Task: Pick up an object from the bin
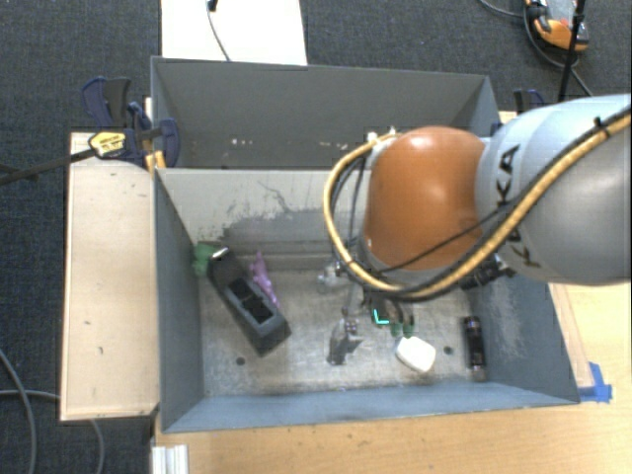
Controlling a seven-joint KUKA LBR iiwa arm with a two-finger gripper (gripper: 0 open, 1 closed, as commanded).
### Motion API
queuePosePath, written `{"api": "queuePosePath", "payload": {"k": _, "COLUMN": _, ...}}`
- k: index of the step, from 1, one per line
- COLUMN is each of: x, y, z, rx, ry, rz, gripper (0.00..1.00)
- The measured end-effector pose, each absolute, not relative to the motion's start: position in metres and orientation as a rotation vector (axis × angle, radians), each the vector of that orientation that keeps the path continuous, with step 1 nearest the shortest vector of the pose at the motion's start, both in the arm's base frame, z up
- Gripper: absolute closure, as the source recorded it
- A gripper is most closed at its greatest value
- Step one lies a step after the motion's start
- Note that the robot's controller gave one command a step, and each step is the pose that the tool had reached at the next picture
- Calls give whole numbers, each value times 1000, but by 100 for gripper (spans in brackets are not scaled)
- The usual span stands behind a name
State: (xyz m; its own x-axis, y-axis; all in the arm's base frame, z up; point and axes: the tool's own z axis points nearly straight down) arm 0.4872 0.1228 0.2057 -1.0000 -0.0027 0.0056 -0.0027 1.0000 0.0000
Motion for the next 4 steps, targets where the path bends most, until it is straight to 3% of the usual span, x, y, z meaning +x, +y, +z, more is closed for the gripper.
{"api": "queuePosePath", "payload": {"k": 1, "x": 489, "y": 122, "z": 209, "rx": -2, "ry": -3144, "rz": -2, "gripper": 0}}
{"api": "queuePosePath", "payload": {"k": 2, "x": 499, "y": 144, "z": 159, "rx": 75, "ry": -3150, "rz": -4, "gripper": 0}}
{"api": "queuePosePath", "payload": {"k": 3, "x": 501, "y": 150, "z": 144, "rx": 96, "ry": -3146, "rz": -2, "gripper": 0}}
{"api": "queuePosePath", "payload": {"k": 4, "x": 494, "y": 166, "z": 160, "rx": 257, "ry": -3119, "rz": 0, "gripper": 0}}
